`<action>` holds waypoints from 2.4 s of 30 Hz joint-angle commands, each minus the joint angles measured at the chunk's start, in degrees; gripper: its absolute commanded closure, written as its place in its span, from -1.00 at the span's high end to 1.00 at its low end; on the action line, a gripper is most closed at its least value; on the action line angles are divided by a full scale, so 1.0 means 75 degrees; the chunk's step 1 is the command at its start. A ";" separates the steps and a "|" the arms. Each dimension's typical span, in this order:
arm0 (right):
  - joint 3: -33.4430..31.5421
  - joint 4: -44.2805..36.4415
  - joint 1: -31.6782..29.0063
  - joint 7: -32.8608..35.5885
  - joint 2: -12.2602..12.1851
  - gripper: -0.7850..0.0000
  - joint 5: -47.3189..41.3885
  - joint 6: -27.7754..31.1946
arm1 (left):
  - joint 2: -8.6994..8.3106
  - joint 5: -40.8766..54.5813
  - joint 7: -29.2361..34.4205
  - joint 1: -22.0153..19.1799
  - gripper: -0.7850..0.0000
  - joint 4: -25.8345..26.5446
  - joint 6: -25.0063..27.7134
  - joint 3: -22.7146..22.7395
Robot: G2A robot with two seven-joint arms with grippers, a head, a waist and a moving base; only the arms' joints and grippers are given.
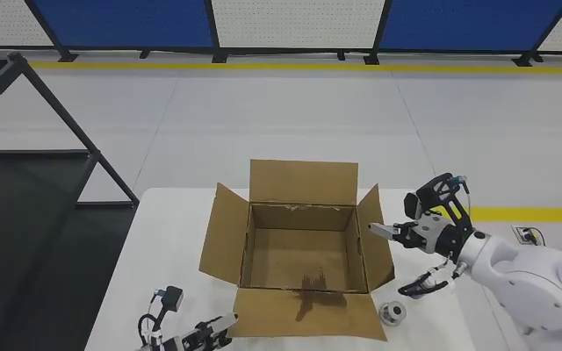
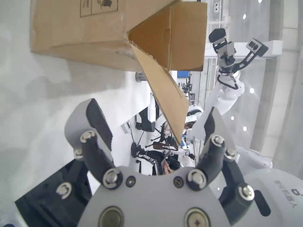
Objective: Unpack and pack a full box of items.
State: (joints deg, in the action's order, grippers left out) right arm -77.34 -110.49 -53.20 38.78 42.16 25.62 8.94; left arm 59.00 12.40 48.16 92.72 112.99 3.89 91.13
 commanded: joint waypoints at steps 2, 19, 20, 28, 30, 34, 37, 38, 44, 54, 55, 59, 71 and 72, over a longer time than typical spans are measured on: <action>-0.0081 0.0007 -0.0112 -0.0126 0.0007 1.00 -0.0016 0.0093 | -0.0017 0.0438 0.0160 0.0101 1.00 0.0019 -0.0070 0.0232; -0.0034 0.0231 0.0042 -0.0207 0.0120 1.00 -0.0121 0.0411 | -0.0074 0.0989 0.0877 0.0424 1.00 0.0336 -0.0190 0.0179; -0.0013 0.0246 0.0081 -0.0197 0.0129 1.00 -0.0123 0.0430 | -0.0057 0.0920 0.0655 0.0438 1.00 0.0324 -0.0126 0.0056; 0.0176 0.0398 0.0383 -0.0132 0.0205 1.00 -0.0118 0.0538 | 0.0122 0.1049 -0.0982 0.0638 1.00 0.0258 0.0843 -0.0894; 0.0221 0.0449 0.0476 -0.0163 0.0227 1.00 -0.0138 0.0602 | 0.0158 0.0923 -0.1359 0.0609 1.00 0.0197 0.1084 -0.1052; 0.0306 0.0542 0.0646 -0.0132 0.0264 1.00 -0.0153 0.0710 | 0.0234 0.0947 -0.1857 0.0546 1.00 0.0091 0.1602 -0.1400; 0.0382 0.0604 0.0781 -0.0061 0.0293 1.00 -0.0165 0.0735 | 0.0295 0.0726 -0.2307 0.0507 1.00 0.0013 0.1928 -0.1699; 0.0405 0.0628 0.0828 -0.0042 0.0303 1.00 -0.0168 0.0745 | 0.0316 0.0623 -0.2416 0.0485 1.00 -0.0025 0.2022 -0.1823; 0.0536 0.0692 0.1063 0.0190 0.0340 1.00 -0.0061 0.0725 | 0.0392 0.0356 -0.2648 0.0311 1.00 -0.0208 0.2117 -0.2317; 0.0505 0.0590 0.0938 -0.0028 0.0339 1.00 0.0003 0.1010 | 0.0401 0.0238 -0.2837 0.0338 1.00 -0.0168 0.2091 -0.2303; 0.0439 0.0497 0.0880 -0.0125 0.0324 1.00 0.0168 0.1279 | 0.0404 0.0190 -0.2869 0.0397 1.00 -0.0114 0.2125 -0.2324; -0.0001 0.0137 0.0383 -0.0681 0.0244 1.00 0.0850 0.2158 | 0.0408 0.0140 -0.3165 0.0718 1.00 -0.0069 0.2475 -0.2211; -0.1470 -0.1375 -0.1400 -0.1166 -0.0027 1.00 0.2818 0.5203 | 0.0343 0.0672 -0.3614 0.1899 1.00 0.0030 0.3344 -0.1149; -0.1470 -0.1375 -0.1400 -0.1166 -0.0027 1.00 0.2818 0.5203 | 0.0335 0.0711 -0.3627 0.1974 1.00 0.0051 0.3388 -0.1022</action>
State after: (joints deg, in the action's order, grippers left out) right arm -88.45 -120.93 -63.84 30.12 41.94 47.27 48.19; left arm 61.56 17.51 21.05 107.08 113.28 29.06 82.62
